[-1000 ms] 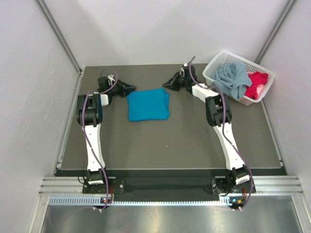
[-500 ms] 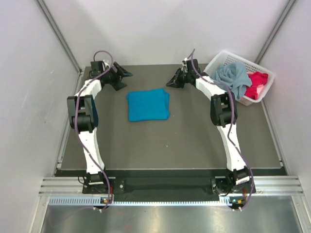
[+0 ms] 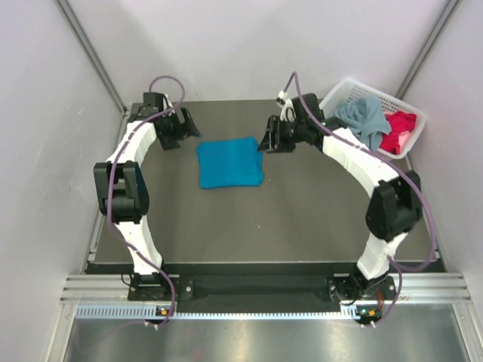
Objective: Fold and stack the t-shirts
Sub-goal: Neatly place the folded tshirt to the corner
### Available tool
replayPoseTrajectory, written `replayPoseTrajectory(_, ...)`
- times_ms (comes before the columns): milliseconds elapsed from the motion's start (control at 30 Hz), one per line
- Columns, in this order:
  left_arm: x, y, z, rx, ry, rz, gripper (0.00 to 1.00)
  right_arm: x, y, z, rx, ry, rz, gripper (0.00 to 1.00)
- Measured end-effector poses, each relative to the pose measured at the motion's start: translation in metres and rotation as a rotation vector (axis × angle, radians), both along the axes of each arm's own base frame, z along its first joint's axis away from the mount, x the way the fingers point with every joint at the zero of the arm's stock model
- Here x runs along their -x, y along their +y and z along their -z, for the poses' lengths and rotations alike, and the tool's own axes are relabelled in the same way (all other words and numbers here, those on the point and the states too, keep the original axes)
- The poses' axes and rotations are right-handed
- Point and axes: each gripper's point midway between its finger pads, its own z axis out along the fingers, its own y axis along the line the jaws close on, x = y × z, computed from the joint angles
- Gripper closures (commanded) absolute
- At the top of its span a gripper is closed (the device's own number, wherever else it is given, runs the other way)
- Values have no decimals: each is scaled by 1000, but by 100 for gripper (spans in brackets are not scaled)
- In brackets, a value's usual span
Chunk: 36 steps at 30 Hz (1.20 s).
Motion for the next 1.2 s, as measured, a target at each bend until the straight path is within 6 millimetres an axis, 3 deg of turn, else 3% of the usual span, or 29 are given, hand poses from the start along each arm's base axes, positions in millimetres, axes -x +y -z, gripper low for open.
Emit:
replayPoseTrajectory(233,11,-4,66,-83,139,60,1,67,-46,10,115,-11,-19,44)
replayPoseTrajectory(467,9,-21,102,-43,186,114,5,105,-71,21,148,-13,-19,44)
replayPoseTrajectory(633,-3,-31,101,7,145,131,11,118,-84,37,169,18,-13,44)
replayPoseTrajectory(867,-7,-60,101,80,121,170,20,115,-94,40,167,23,3,44)
replayPoseTrajectory(967,-4,-86,103,136,104,198,31,114,-95,39,157,24,4,44)
replayPoseTrajectory(1100,2,-107,108,183,105,210,64,115,-97,39,151,20,-2,44)
replayPoseTrajectory(1133,4,-109,111,186,111,209,84,116,-97,40,149,20,-3,44)
replayPoseTrajectory(1200,6,-110,117,182,132,194,100,120,-99,42,149,24,-6,44)
